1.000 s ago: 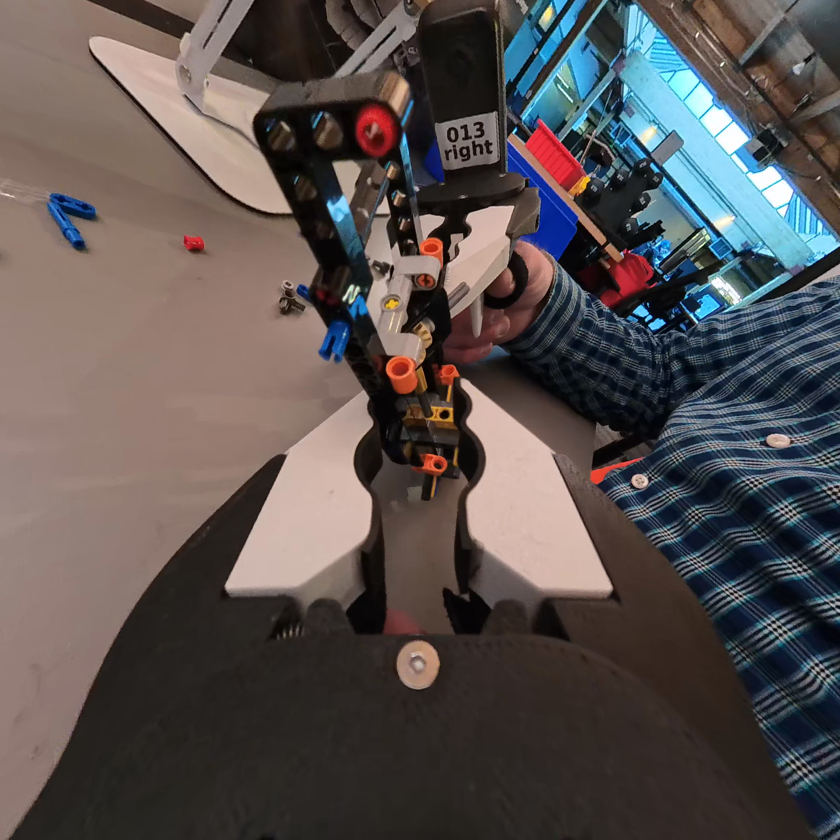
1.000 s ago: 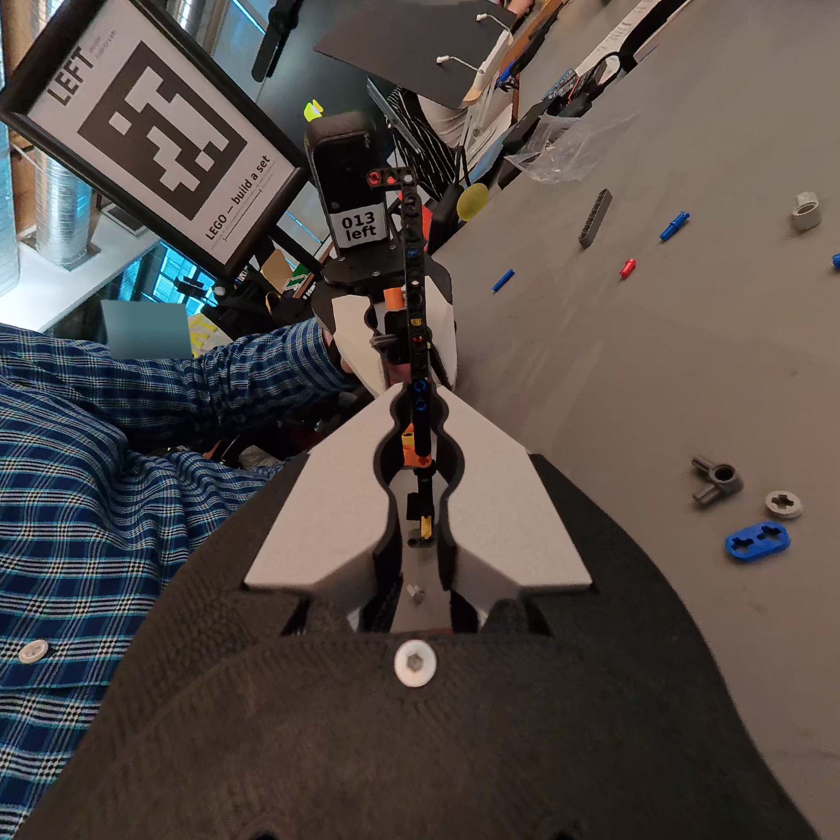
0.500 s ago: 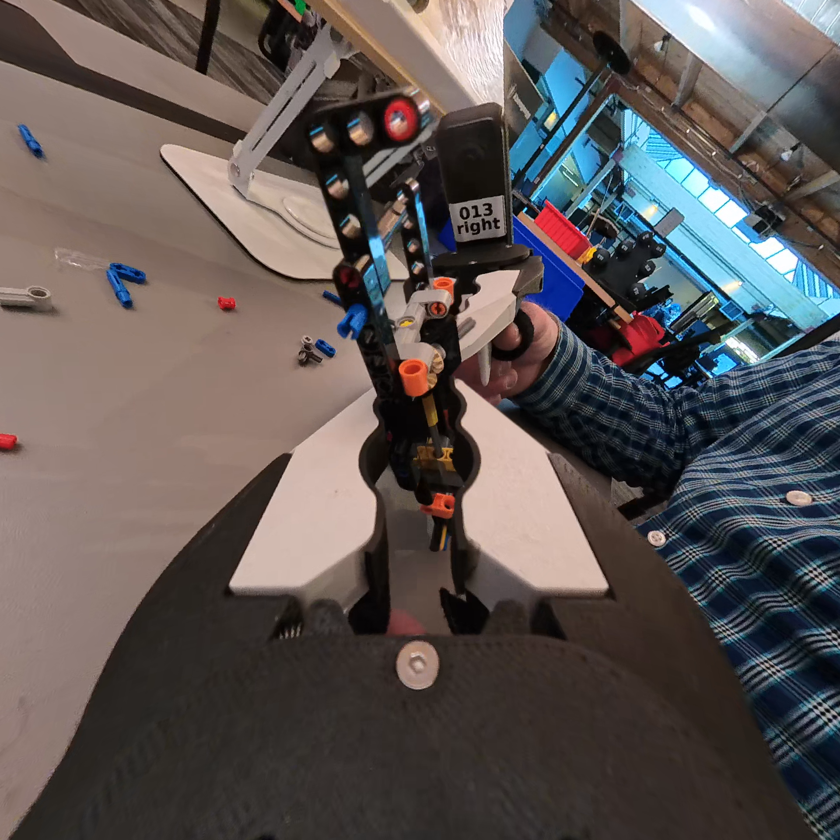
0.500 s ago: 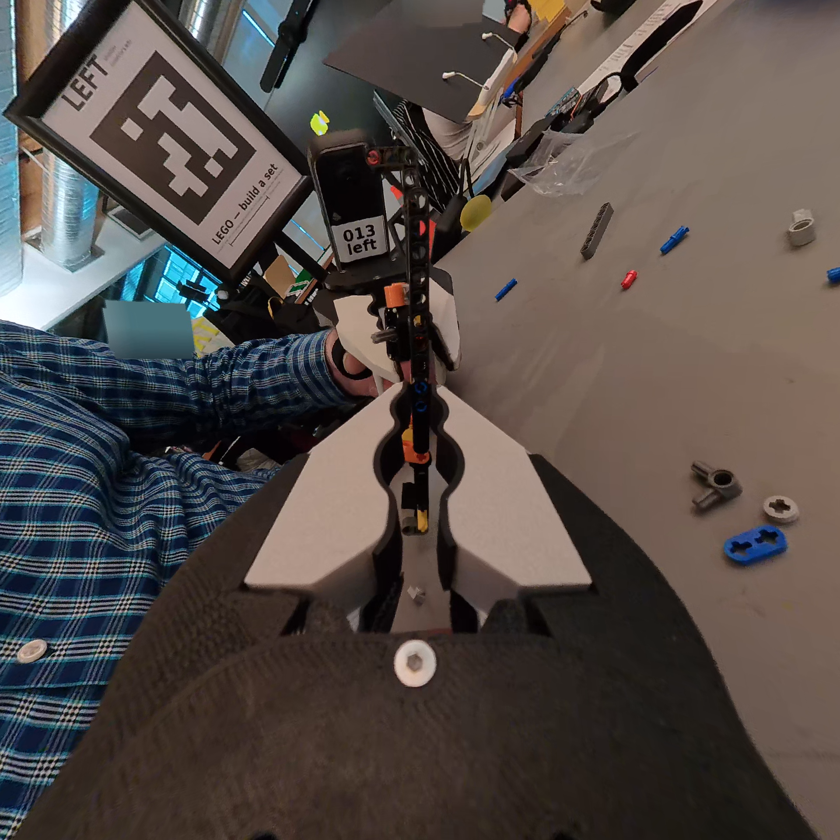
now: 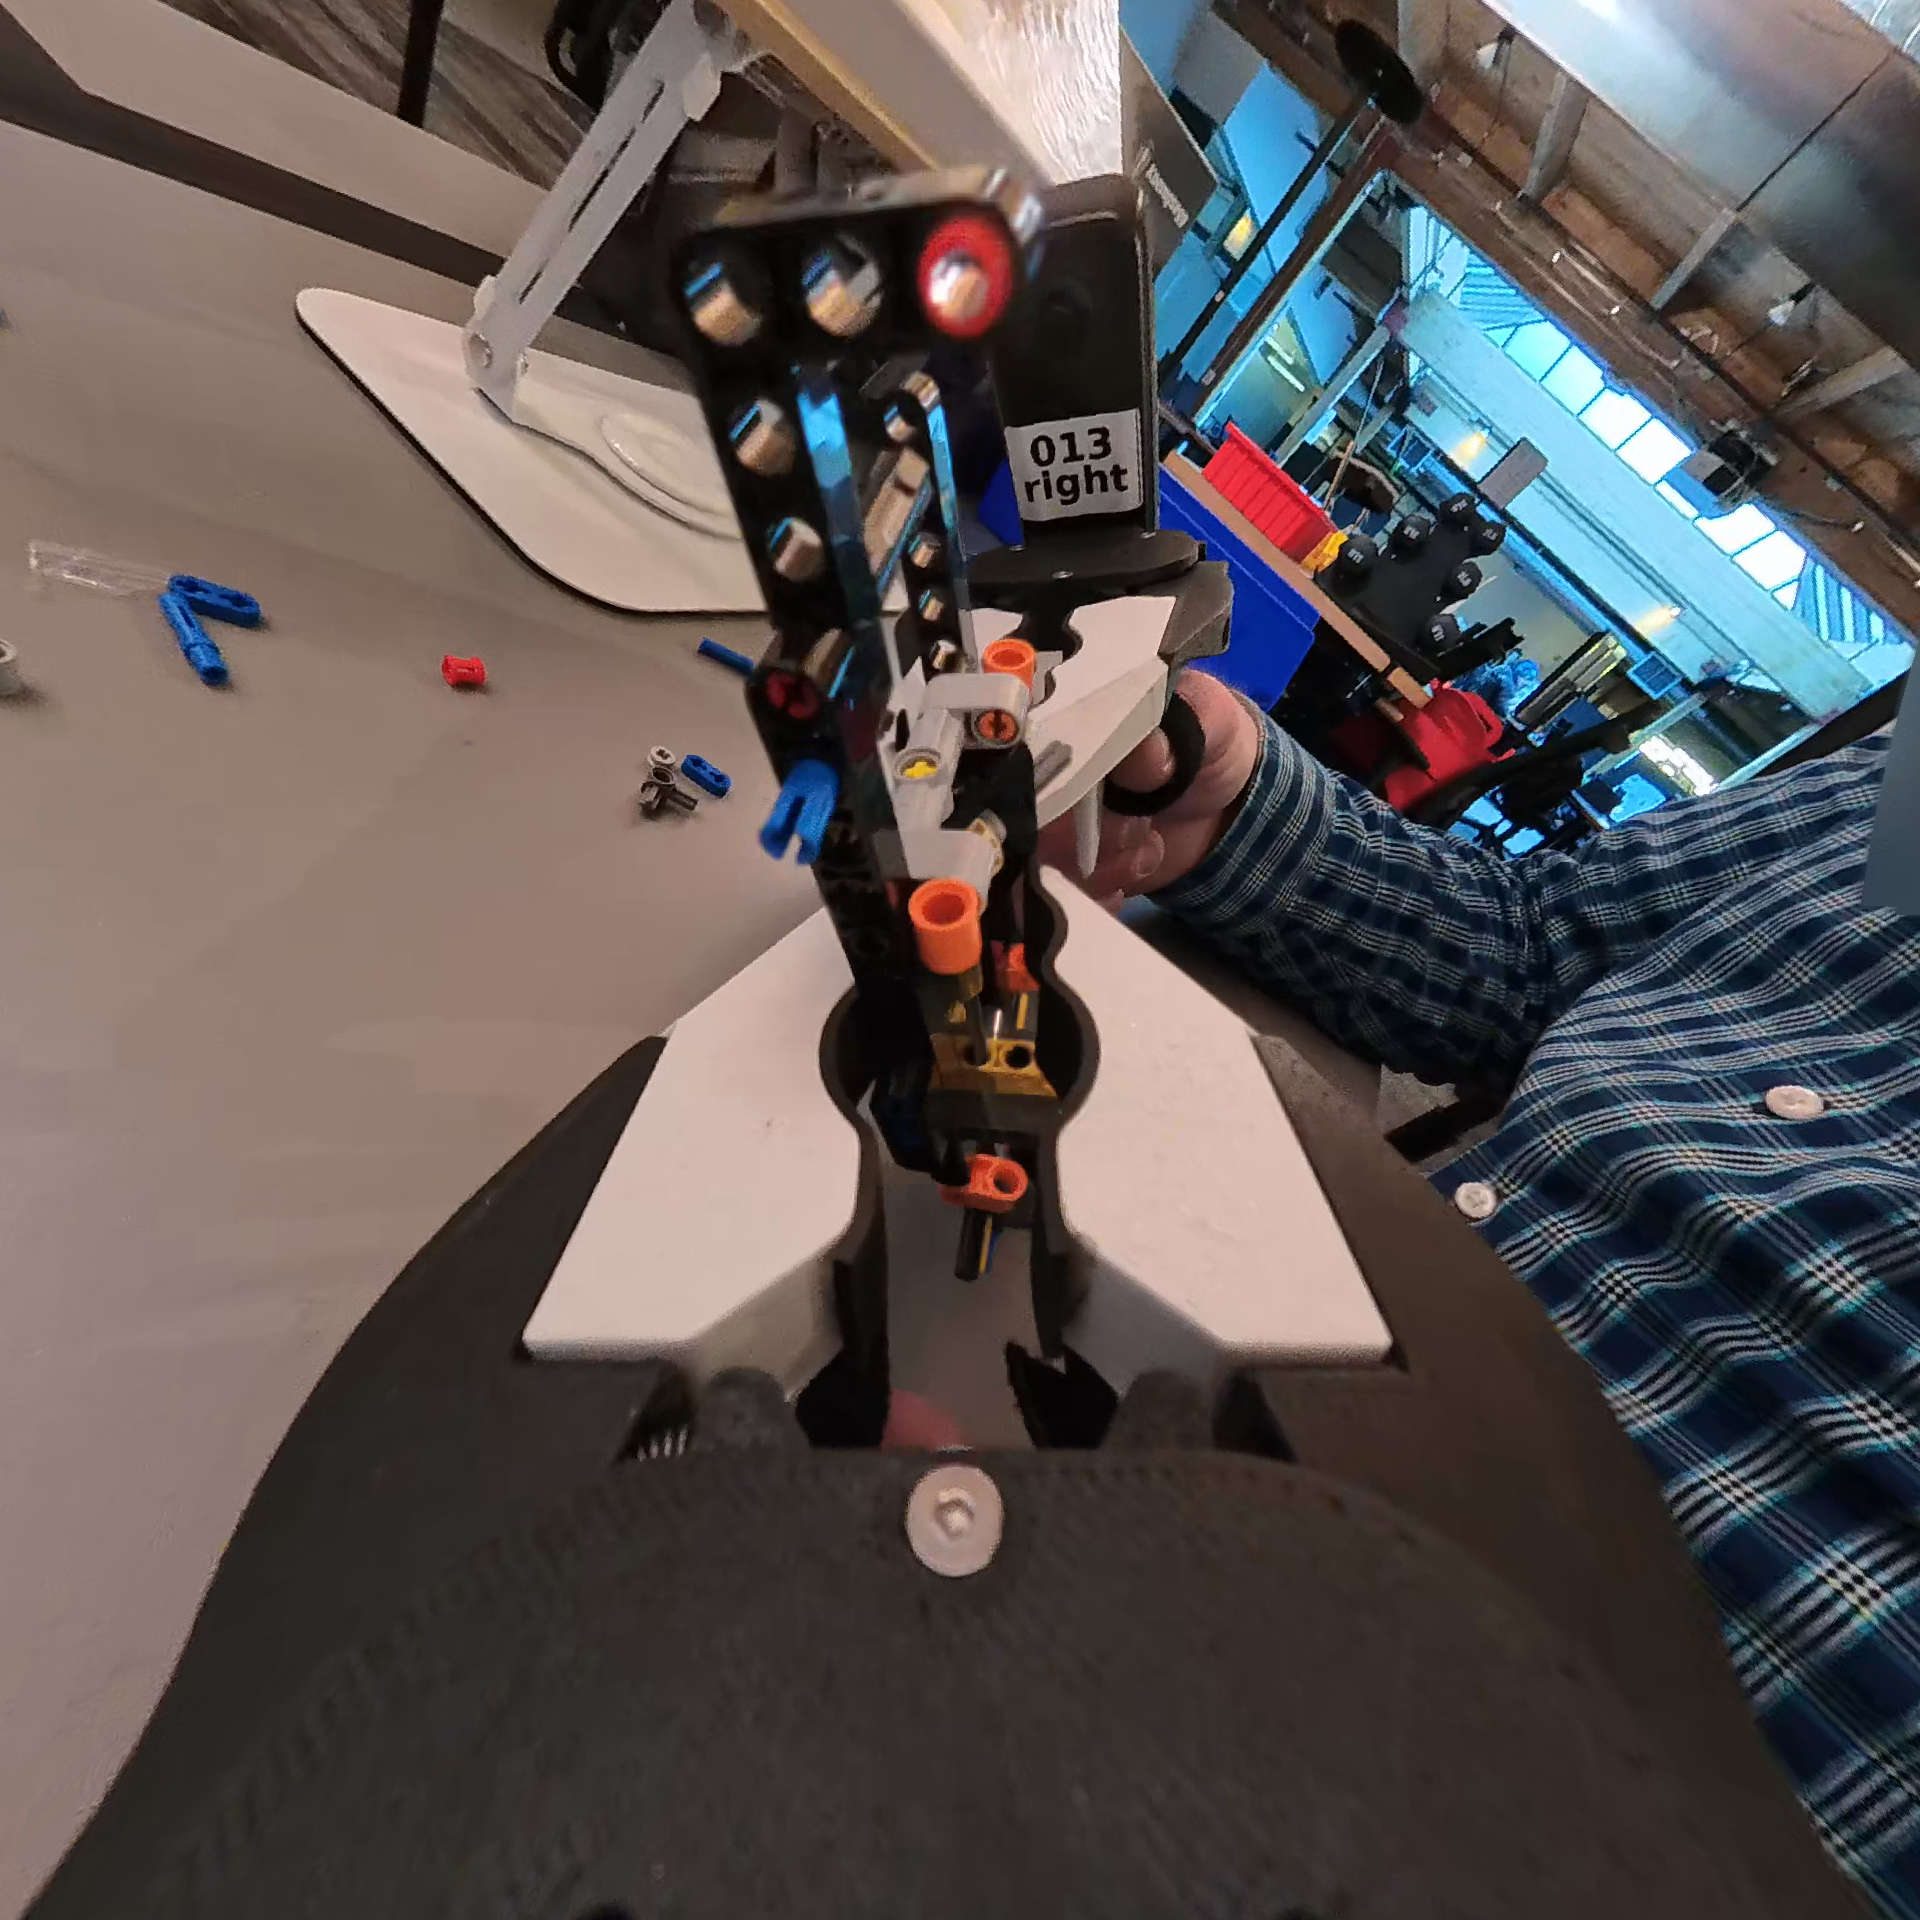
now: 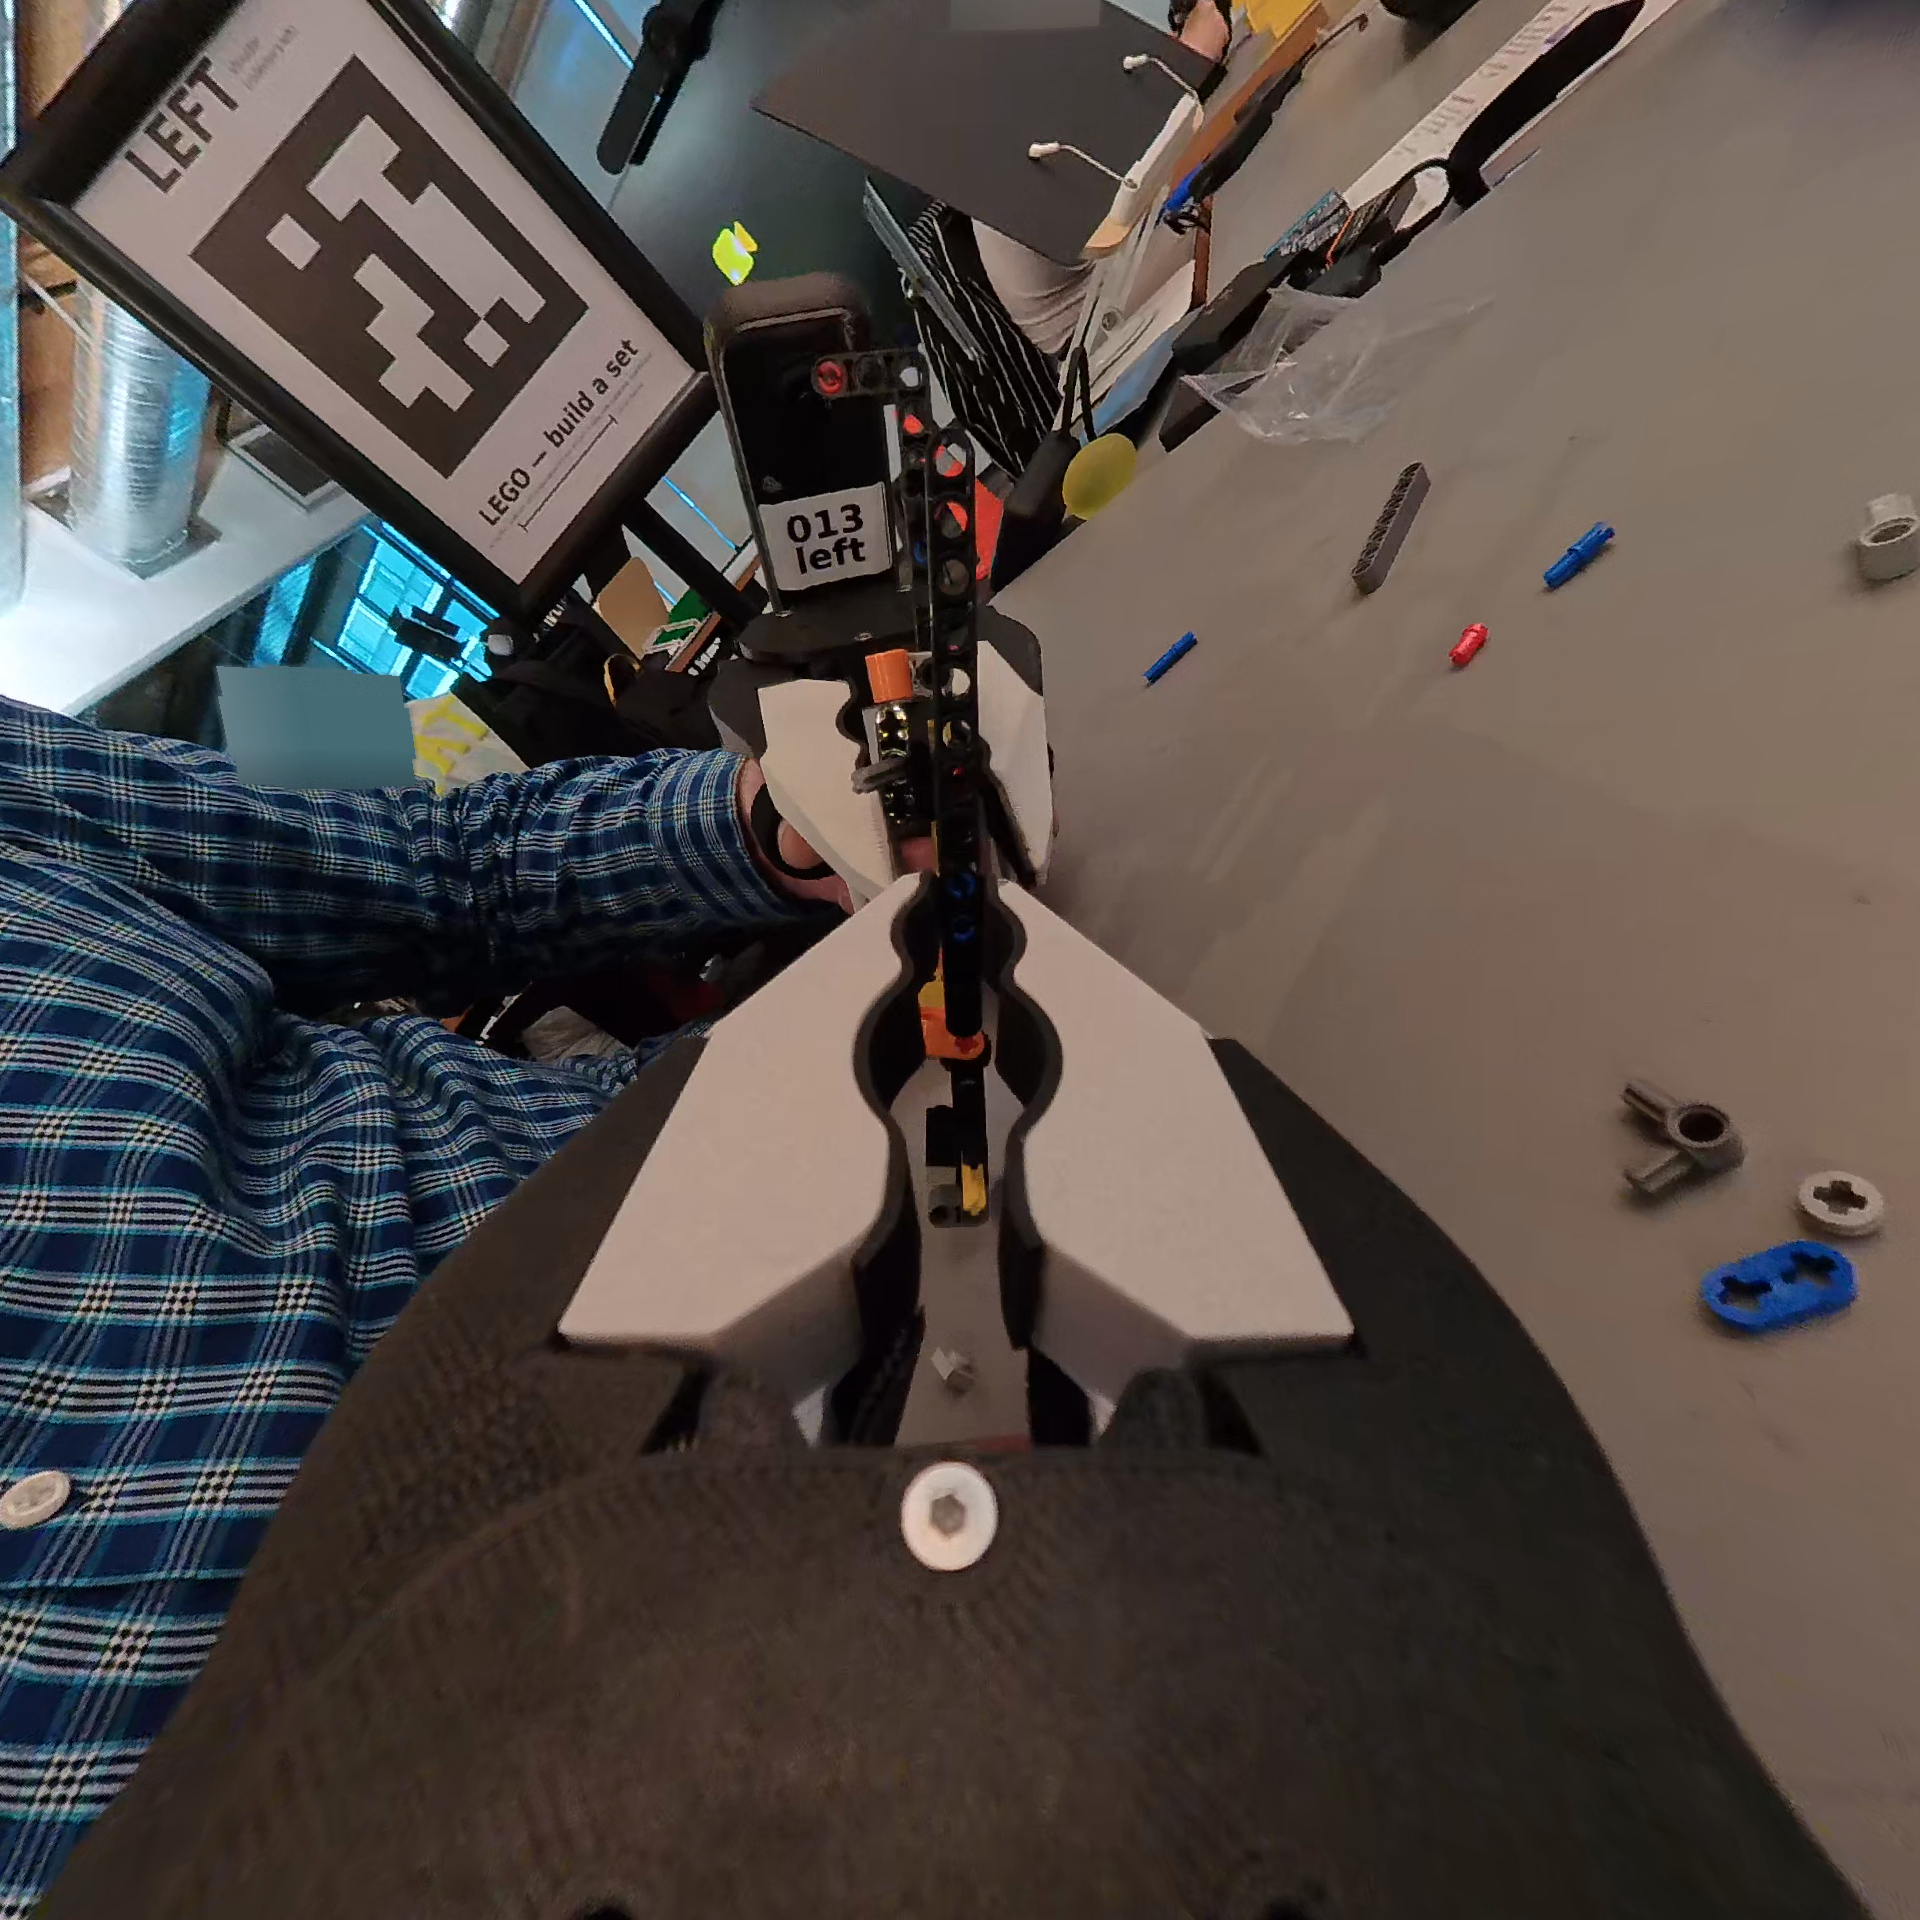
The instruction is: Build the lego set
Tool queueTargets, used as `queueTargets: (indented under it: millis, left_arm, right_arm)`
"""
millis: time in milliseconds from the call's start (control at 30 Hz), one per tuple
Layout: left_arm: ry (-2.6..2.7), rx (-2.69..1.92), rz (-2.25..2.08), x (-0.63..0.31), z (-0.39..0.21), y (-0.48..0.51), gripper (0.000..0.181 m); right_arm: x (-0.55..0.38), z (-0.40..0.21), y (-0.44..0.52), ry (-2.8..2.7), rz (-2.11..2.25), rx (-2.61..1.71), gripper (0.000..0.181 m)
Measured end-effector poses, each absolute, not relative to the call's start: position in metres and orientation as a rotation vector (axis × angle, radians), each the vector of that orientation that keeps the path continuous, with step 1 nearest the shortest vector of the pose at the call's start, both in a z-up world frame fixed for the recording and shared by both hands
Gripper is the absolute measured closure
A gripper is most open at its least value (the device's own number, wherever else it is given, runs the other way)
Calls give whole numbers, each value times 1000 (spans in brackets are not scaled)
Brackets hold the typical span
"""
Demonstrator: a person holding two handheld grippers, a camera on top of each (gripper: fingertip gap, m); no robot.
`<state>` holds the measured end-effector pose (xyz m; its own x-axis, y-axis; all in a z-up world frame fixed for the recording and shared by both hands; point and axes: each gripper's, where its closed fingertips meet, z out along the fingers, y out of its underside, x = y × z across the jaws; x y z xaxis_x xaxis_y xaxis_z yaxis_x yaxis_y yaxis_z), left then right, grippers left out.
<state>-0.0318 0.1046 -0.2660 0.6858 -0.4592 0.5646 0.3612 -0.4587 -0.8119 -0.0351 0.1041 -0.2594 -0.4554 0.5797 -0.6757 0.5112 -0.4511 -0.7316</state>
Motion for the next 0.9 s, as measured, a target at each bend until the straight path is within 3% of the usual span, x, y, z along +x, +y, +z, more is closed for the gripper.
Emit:
queueTargets:
  millis: [900]
  left_arm:
    - [134, -1781, -986, -27, -261, 99, 171]
  right_arm:
    - [-33, -260, 98, -1686, 2039, -1560, 176]
